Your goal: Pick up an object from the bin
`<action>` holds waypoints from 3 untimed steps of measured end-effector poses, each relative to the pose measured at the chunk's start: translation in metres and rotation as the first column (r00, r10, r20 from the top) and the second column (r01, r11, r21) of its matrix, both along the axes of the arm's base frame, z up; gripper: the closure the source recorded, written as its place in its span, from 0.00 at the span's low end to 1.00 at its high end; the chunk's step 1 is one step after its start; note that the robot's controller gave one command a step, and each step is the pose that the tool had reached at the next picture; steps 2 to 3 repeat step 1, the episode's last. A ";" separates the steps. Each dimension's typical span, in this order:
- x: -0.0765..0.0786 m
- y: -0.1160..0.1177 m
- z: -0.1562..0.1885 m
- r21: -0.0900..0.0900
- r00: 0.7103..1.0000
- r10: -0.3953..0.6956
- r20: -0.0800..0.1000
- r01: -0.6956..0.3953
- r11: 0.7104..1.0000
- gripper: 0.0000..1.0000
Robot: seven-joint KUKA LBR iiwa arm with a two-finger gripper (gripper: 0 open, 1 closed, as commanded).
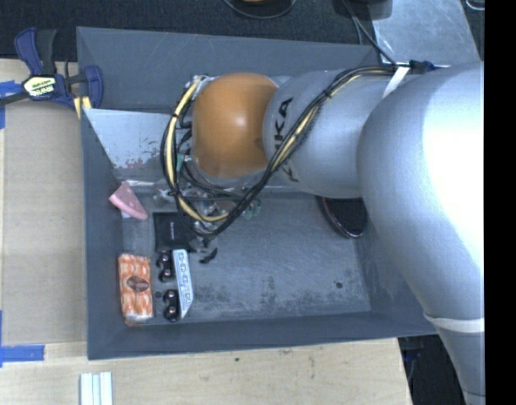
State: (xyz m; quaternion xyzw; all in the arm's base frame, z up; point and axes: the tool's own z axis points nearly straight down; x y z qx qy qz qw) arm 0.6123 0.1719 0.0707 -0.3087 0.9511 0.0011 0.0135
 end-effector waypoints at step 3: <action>0.006 -0.038 0.001 0.010 0.966 -0.258 0.004 0.258 0.966 1.00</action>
Offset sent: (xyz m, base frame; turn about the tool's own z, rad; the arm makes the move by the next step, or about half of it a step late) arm 0.0000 0.0000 0.0000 0.0000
